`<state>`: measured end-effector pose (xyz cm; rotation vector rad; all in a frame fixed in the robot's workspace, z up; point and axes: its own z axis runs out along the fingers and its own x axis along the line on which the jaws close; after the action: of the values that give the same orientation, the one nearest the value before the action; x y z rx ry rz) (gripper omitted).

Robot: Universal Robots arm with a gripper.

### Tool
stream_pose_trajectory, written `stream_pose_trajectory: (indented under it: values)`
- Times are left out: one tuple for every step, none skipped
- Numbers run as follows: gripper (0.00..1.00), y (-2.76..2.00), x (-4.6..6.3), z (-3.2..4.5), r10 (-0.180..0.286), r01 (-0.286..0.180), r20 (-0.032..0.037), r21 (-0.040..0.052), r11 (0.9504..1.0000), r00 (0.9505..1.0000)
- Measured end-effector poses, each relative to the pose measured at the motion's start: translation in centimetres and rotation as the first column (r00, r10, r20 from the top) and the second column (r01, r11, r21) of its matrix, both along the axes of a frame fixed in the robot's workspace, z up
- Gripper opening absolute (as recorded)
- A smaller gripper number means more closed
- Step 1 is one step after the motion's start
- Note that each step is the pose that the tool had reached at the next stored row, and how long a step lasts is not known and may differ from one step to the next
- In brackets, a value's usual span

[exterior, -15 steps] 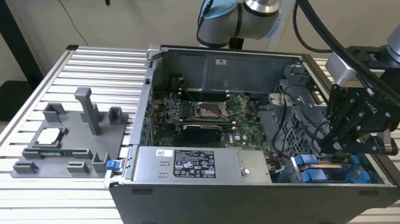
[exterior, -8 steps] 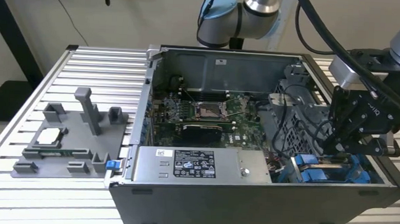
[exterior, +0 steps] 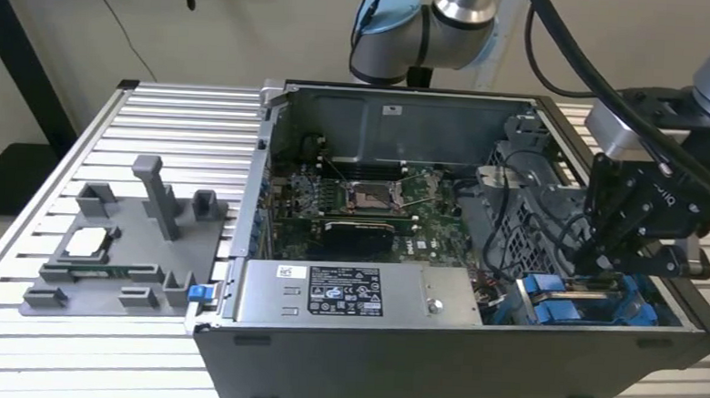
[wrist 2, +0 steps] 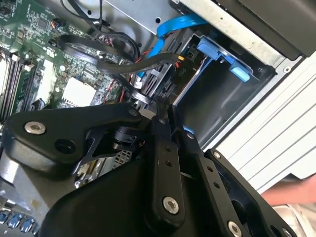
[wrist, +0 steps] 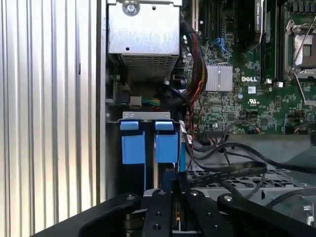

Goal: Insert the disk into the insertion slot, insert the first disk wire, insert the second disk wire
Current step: 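Insert the second disk wire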

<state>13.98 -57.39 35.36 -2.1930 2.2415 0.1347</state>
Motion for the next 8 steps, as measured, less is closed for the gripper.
stream_pose_trajectory:
  values:
    - [0.0, 0.0, 0.05, -0.02, 0.0, 0.0, 0.0, -0.0002, 1.0, 1.0]
    - [0.0, 0.0, 0.11, -0.04, 0.0, 0.0, -0.0001, -0.0003, 1.0, 1.0]
    - [0.0, 0.0, 0.16, -0.08, 0.0, 0.0, 0.0, -0.0004, 1.0, 1.0]
    - [0.0, 0.0, 0.22, -0.12, 0.0, 0.0, 0.0, -0.0005, 1.0, 1.0]
    - [0.0, 0.0, 0.25, -0.17, 0.0, 0.0, 0.0, -0.0004, 1.0, 1.0]
    - [0.0, 0.0, 0.28, -0.23, 0.0, 0.0, 0.0, -0.0003, 1.0, 1.0]
    - [0.0, 0.0, 0.33, -0.31, 0.0, 0.0, 0.0, -0.0003, 1.0, 1.0]
    - [0.0, 0.0, 0.39, -0.38, 0.0, 0.0, 0.0, -0.0003, 1.0, 1.0]
